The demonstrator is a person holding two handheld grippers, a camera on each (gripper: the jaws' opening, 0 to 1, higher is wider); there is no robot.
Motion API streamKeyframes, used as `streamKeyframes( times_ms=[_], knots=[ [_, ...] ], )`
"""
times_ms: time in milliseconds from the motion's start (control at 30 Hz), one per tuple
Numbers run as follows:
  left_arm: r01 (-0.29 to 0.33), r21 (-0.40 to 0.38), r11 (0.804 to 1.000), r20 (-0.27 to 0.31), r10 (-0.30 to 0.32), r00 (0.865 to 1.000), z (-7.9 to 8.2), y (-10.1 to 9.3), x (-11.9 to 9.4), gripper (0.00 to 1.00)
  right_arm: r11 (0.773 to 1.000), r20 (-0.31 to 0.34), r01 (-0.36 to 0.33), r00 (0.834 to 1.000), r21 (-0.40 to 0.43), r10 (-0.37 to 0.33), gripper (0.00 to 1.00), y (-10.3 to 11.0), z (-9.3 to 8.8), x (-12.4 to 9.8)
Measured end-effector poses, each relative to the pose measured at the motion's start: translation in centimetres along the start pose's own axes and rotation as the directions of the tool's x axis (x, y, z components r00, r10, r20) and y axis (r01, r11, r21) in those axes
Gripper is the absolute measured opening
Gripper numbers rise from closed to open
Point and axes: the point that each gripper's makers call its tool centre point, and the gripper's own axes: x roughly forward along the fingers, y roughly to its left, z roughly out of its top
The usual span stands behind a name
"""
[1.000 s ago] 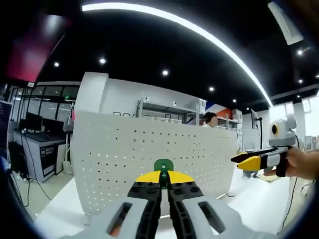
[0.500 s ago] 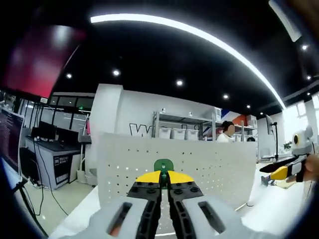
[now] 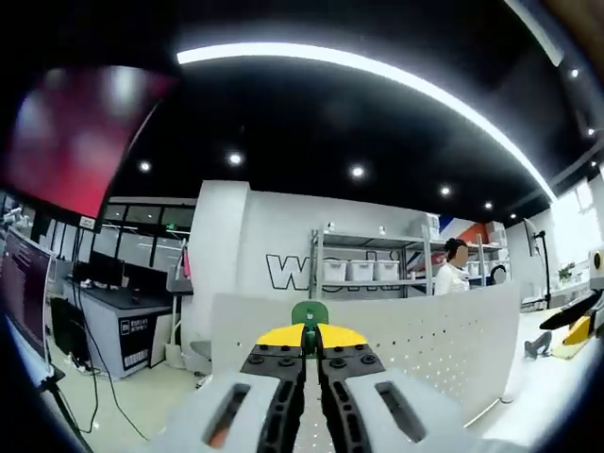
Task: Insert the hook assembly into the mounting plate slot until the hook locks in place.
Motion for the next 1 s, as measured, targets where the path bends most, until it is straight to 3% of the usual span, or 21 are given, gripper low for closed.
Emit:
streamKeyframes(
  times_ms=[367,467,600,1000],
  knots=[
    [-0.047,0.107,0.993,-0.023,0.05,0.998,-1.0,2.0,2.5,0.03,1.0,0.023,-0.001,1.0,-0.011,0.001,0.61,0.7,2.1,-0.2],
    [-0.044,0.171,0.984,-0.029,0.049,0.998,-1.0,2.4,3.5,0.03,1.0,0.024,-0.002,1.0,-0.011,0.002,0.62,0.7,2.3,-0.1],
    [-0.047,0.193,0.98,-0.033,0.054,0.998,-1.2,3.0,4.5,0.03,1.0,0.013,0.001,1.0,-0.013,-0.001,0.62,0.7,2.0,0.1],
    [-0.056,0.166,0.984,-0.049,0.065,0.997,-3.3,4.2,6.7,0.03,1.0,-0.017,0.008,1.0,-0.008,-0.008,0.62,0.3,1.3,0.7]
  ],
)
